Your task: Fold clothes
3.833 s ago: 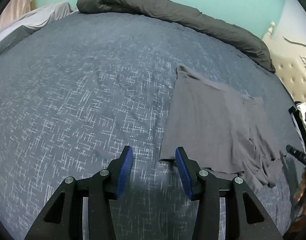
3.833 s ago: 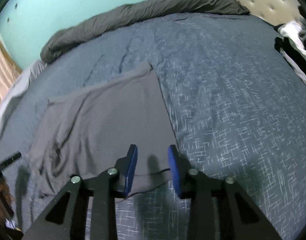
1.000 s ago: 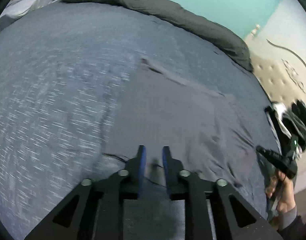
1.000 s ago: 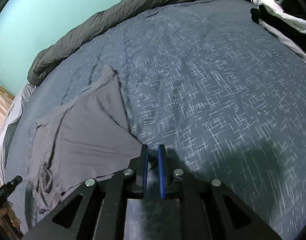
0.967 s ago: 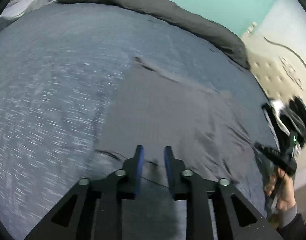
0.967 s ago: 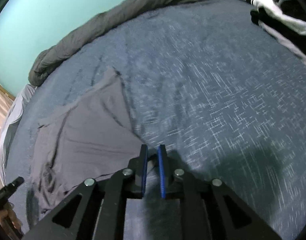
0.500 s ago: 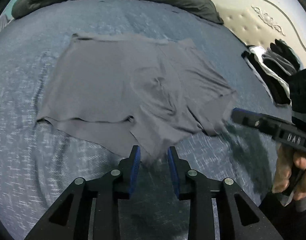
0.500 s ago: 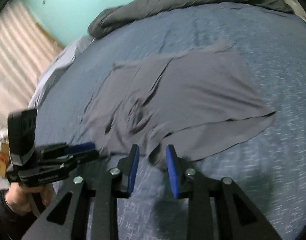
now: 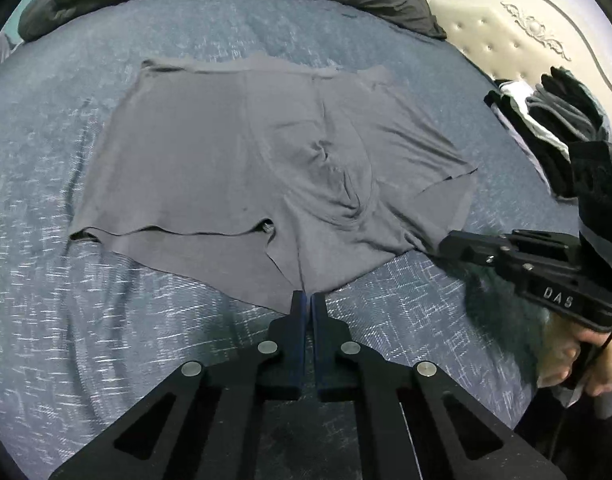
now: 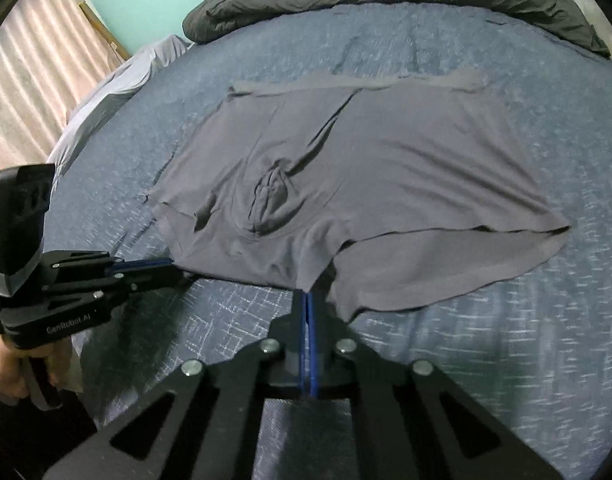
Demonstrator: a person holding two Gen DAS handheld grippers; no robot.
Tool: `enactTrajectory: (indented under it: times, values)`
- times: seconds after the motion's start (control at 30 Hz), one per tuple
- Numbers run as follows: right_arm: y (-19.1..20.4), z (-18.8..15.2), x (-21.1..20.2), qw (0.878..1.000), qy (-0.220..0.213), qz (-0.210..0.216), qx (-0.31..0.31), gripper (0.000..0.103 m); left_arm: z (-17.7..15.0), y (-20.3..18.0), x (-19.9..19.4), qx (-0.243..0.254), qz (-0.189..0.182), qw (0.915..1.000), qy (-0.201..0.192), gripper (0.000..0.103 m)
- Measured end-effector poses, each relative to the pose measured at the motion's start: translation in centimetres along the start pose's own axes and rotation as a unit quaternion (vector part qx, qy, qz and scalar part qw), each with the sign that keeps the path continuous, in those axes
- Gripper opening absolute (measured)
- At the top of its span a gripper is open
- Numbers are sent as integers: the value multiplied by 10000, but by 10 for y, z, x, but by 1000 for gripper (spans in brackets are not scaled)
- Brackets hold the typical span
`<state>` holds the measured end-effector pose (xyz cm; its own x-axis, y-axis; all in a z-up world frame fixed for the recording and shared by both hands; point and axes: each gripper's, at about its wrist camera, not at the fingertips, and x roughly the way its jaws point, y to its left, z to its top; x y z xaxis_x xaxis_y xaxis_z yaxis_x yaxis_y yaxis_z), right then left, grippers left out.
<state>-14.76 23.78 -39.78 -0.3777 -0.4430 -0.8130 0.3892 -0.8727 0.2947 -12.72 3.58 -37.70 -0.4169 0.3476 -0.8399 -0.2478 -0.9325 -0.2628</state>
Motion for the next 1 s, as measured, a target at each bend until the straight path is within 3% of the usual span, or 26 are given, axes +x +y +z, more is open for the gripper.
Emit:
enactTrajectory:
  times: [0.13, 0.43, 0.7, 0.77, 0.83, 0.93, 1.0]
  values:
    - [-12, -3, -3, 9998, 36, 11, 184, 1, -2, 4, -13, 39, 102, 9999, -101, 2]
    - [-23, -10, 9, 9988, 302, -55, 369, 1, -13, 8, 9, -5, 103, 9994, 340, 3]
    - [-25, -7, 6, 9983, 369, 30, 451, 2, 0, 16, -19, -218, -4, 9998, -22, 3]
    - [-24, -5, -2, 9982, 391, 35, 447, 7, 3, 18, -26, -272, -31, 9996, -115, 5]
    - [-22, -1, -12, 9986, 357, 67, 390, 9, 7, 19, -31, -313, -84, 9991, -286, 8]
    - [-22, 8, -30, 9989, -34, 32, 462, 10, 12, 14, -27, -228, -203, 9988, -394, 9]
    - [-18, 17, -32, 9976, -319, 350, 513, 10, 15, 5, -16, -140, -228, 9990, -351, 9]
